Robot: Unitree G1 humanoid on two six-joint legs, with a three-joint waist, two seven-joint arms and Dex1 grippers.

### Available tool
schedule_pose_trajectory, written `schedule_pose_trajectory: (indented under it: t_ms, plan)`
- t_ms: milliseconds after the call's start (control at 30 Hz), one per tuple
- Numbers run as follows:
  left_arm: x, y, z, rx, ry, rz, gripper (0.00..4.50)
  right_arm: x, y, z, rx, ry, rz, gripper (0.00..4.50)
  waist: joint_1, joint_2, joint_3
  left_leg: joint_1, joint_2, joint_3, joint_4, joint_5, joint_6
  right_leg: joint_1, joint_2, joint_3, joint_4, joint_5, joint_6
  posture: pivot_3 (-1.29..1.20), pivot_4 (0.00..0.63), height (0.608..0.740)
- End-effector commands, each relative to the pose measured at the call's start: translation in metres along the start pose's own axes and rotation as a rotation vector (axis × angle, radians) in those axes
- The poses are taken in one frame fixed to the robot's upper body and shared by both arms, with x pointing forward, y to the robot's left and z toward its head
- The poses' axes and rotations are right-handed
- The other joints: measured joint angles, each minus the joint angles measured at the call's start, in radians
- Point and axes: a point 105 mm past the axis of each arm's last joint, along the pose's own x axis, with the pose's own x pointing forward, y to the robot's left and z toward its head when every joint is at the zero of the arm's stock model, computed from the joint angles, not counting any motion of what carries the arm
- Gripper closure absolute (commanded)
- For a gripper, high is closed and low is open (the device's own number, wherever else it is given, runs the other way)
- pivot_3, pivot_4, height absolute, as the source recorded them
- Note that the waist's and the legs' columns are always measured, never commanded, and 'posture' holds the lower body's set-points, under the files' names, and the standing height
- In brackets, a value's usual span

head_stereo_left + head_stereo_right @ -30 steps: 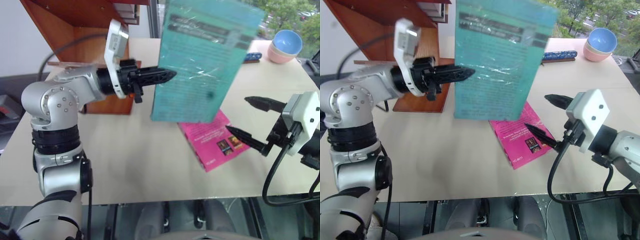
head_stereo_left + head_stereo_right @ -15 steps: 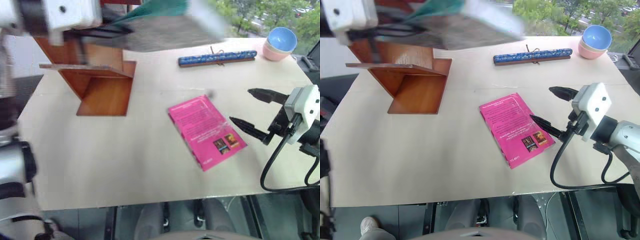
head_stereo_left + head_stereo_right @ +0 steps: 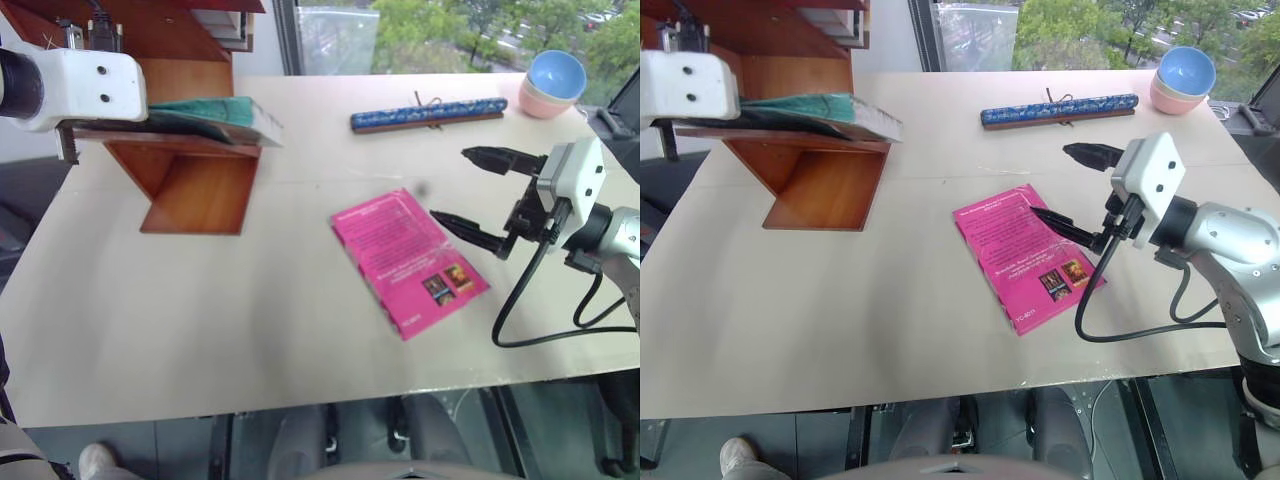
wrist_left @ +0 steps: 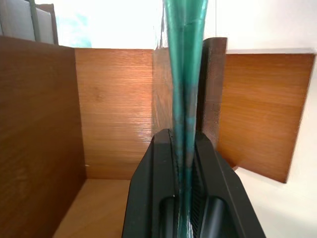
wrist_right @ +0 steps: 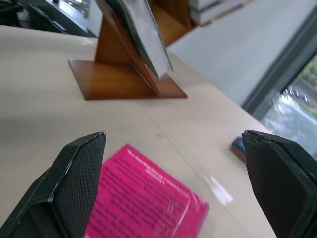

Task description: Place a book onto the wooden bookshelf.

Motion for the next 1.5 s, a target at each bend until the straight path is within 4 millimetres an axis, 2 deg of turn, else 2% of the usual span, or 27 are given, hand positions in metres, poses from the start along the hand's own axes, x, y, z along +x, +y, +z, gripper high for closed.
schedule_pose_trajectory:
  t_ms: [33,67,167,367,433,467,567,667,800,867,933,967,1000,1067,1100,1233,1367,1500]
  plan:
    - [-0.006,-0.011,-0.017,-0.104,0.047,-0.051,3.65,0.003,0.001,0.014,-0.026,-0.056,0.013,0.00,-0.003,0.001,0.000,0.001,0.000,0.001,0.000,0.000,0.000,-0.001,0.000,0.001,0.000,0.000,0.000,0.00,0.150,0.738]
    - [-0.007,-0.011,-0.015,-0.123,0.024,-0.040,3.32,0.003,0.001,0.014,-0.025,-0.058,0.016,0.00,-0.003,0.001,0.000,0.001,0.000,0.003,0.000,0.000,0.000,-0.001,0.000,0.003,0.002,0.000,0.000,0.00,0.150,0.738]
    - [-0.019,-0.015,-0.007,-0.167,-0.061,-0.007,1.81,0.003,0.003,0.015,-0.011,-0.068,0.028,0.00,-0.004,0.000,0.000,-0.001,0.000,0.004,0.000,0.000,0.000,-0.006,0.000,0.005,0.006,0.000,-0.001,0.00,0.150,0.738]
    - [-0.045,-0.025,-0.004,-0.225,-0.130,0.045,1.81,-0.003,0.000,0.015,0.018,-0.069,0.038,0.00,-0.005,0.000,0.000,-0.002,0.000,0.008,-0.001,0.000,0.000,-0.009,-0.001,0.008,0.005,0.000,-0.001,0.00,0.150,0.738]
    - [-0.065,-0.027,0.010,-0.336,-0.297,0.077,1.81,-0.004,-0.002,0.016,0.031,-0.071,0.049,0.00,-0.003,0.000,0.000,-0.003,0.000,0.008,-0.001,0.000,0.000,-0.009,-0.001,0.007,0.005,0.000,-0.001,0.00,0.150,0.738]
    - [-0.073,-0.027,0.012,-0.400,-0.355,0.117,1.81,-0.004,-0.003,0.016,0.035,-0.073,0.053,0.00,-0.001,0.000,0.000,-0.003,0.001,0.008,-0.001,0.000,0.000,-0.009,-0.001,0.007,0.005,-0.001,-0.001,0.00,0.150,0.738]
    - [-0.082,-0.037,0.020,-0.489,-0.498,0.126,1.81,-0.004,-0.007,0.016,0.041,-0.069,0.063,0.00,-0.001,0.000,0.000,-0.003,0.001,0.007,0.000,0.000,0.000,-0.008,-0.001,0.006,0.005,-0.001,-0.001,0.00,0.150,0.738]
    - [-0.085,-0.051,0.039,-0.661,-0.680,0.058,1.81,-0.004,-0.009,0.015,0.049,-0.058,0.066,0.00,0.002,0.000,0.000,-0.001,0.001,0.007,0.000,0.000,0.000,-0.007,-0.002,0.006,0.006,-0.001,-0.001,0.00,0.150,0.738]
    - [-0.051,-0.090,0.075,-0.793,-0.843,-0.111,1.81,-0.009,-0.006,0.009,0.070,-0.004,0.046,0.00,0.003,0.000,0.000,-0.001,0.000,0.007,0.001,0.000,0.000,-0.006,-0.003,0.007,0.007,0.000,-0.001,0.00,0.150,0.738]
    - [-0.033,-0.104,0.092,-0.873,-0.913,-0.162,1.81,-0.012,-0.001,0.002,0.077,0.040,0.036,0.00,0.007,-0.001,-0.001,-0.001,0.000,0.006,0.001,0.000,0.000,-0.006,-0.003,0.006,0.007,0.002,-0.005,0.00,0.150,0.738]
    - [-0.003,-0.117,0.107,-0.940,-0.944,-0.155,1.81,-0.017,0.004,-0.009,0.080,0.102,0.017,0.00,0.010,-0.002,-0.002,-0.001,0.000,0.005,0.002,0.000,0.000,-0.006,-0.003,0.006,0.007,0.002,-0.005,0.00,0.150,0.738]
    - [0.015,-0.123,0.113,-1.027,-0.970,-0.145,1.81,-0.021,0.008,-0.015,0.099,0.134,-0.002,0.00,0.012,-0.002,-0.002,-0.001,-0.001,0.004,0.002,0.000,0.000,-0.004,-0.003,0.005,0.006,0.002,-0.005,0.00,0.150,0.738]
    - [0.033,-0.129,0.120,-1.095,-0.978,-0.139,1.28,-0.026,0.012,-0.023,0.122,0.170,-0.019,0.00,0.016,-0.002,-0.002,0.001,-0.001,0.004,0.002,0.000,0.000,-0.002,-0.004,0.005,0.006,0.002,-0.005,0.00,0.150,0.738]
    - [0.052,-0.140,0.127,-1.132,-0.977,-0.129,0.54,-0.036,0.018,-0.037,0.164,0.241,-0.035,0.00,0.026,-0.005,-0.002,0.004,-0.002,0.003,0.002,0.000,0.000,0.001,-0.004,0.004,0.005,0.003,-0.005,0.00,0.150,0.738]
    - [0.059,-0.144,0.126,-1.128,-0.957,-0.112,0.12,-0.043,0.022,-0.044,0.182,0.280,-0.043,0.00,0.023,-0.006,-0.001,0.003,-0.002,0.003,0.002,0.000,0.000,0.001,-0.004,0.004,0.005,0.003,-0.005,0.00,0.150,0.738]
    - [0.073,-0.156,0.105,-1.054,-0.823,-0.043,0.12,-0.084,0.028,-0.065,0.235,0.413,-0.130,0.00,0.028,-0.004,-0.003,0.004,-0.001,0.002,0.002,0.000,-0.001,0.001,-0.003,0.003,0.005,0.002,-0.006,0.00,0.150,0.738]
    - [0.067,-0.164,0.071,-0.974,-0.742,-0.050,0.12,-0.124,0.035,-0.065,0.247,0.517,-0.211,0.00,0.027,-0.003,-0.003,0.003,-0.001,0.002,0.002,0.000,0.000,0.000,-0.003,0.003,0.005,0.002,-0.006,0.00,0.150,0.738]
    - [0.059,-0.169,0.057,-0.938,-0.721,-0.100,0.12,-0.145,0.038,-0.061,0.251,0.570,-0.256,0.00,0.027,-0.003,-0.004,0.002,0.000,0.001,0.002,-0.001,-0.001,0.000,-0.004,0.002,0.003,-0.002,-0.006,0.00,0.150,0.738]
